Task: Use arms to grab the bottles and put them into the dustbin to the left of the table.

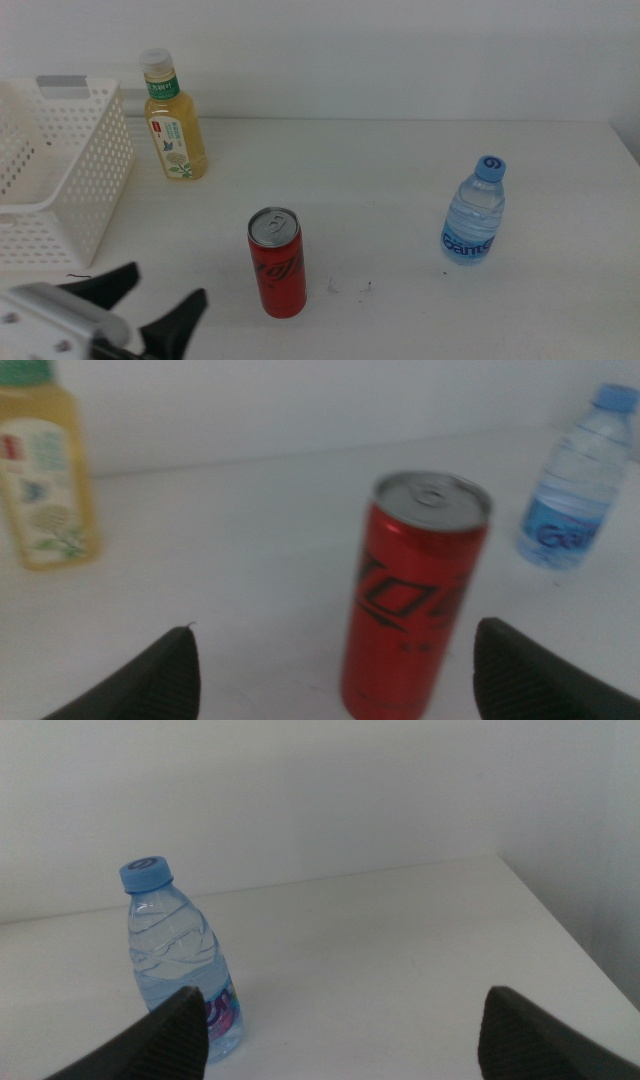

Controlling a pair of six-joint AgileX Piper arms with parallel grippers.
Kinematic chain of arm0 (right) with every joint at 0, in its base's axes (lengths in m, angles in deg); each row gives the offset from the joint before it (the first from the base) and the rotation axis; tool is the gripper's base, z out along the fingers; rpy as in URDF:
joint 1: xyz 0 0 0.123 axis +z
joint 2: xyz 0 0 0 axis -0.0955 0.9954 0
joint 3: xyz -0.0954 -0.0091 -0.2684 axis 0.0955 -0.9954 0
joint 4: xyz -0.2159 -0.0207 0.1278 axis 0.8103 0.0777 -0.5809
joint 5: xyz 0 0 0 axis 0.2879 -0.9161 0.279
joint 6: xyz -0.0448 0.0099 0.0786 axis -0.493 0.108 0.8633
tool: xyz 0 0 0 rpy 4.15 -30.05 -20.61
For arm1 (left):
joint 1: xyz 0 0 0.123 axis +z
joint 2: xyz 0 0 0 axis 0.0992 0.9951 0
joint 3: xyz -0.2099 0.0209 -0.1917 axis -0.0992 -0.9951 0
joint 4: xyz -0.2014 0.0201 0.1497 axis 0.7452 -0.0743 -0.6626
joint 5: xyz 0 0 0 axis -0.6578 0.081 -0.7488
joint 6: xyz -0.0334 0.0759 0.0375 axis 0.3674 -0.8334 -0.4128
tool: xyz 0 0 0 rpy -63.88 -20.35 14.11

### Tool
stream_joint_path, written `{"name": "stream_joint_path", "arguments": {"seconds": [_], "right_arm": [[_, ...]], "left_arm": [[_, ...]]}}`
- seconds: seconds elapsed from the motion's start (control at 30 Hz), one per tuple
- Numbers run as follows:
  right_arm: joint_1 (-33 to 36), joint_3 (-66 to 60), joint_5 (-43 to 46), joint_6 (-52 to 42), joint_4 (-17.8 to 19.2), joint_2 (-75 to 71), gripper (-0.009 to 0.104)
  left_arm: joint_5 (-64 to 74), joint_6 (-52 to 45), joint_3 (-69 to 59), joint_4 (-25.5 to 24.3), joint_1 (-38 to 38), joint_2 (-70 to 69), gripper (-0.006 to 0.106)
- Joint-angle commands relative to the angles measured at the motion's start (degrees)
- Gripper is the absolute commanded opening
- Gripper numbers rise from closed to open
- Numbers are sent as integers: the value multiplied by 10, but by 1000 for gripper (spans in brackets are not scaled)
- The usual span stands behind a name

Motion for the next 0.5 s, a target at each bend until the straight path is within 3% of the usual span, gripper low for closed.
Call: {"name": "stream_joint_path", "arguments": {"seconds": [0.0,0.2,0.47], "right_arm": [[-3,-2,6,-4,2,-3,92],[-3,-2,6,-4,2,-3,92],[-3,-2,6,-4,2,-3,92]], "left_arm": [[-70,0,0,32,-43,64,94],[-231,2,0,38,-110,207,94],[-372,2,0,28,-117,348,94]]}}
